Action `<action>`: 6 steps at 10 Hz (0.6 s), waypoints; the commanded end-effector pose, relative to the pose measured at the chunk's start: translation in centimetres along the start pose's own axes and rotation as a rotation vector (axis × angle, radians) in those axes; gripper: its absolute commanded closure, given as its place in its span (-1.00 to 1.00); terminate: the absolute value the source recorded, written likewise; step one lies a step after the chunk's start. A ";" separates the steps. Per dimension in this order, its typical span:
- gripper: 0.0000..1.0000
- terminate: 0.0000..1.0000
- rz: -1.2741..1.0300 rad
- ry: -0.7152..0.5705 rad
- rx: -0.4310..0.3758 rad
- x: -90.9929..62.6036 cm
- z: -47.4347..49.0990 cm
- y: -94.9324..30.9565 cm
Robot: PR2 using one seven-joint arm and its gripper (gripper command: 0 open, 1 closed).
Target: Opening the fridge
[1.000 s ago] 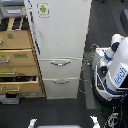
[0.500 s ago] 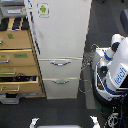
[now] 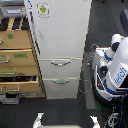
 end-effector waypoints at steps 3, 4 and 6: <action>-1.00 -1.00 0.076 -0.039 0.037 20.1 4.3 5.6; -1.00 -1.00 0.111 -0.033 0.042 21.5 5.1 7.7; -1.00 -1.00 0.255 0.016 0.082 24.4 5.6 13.4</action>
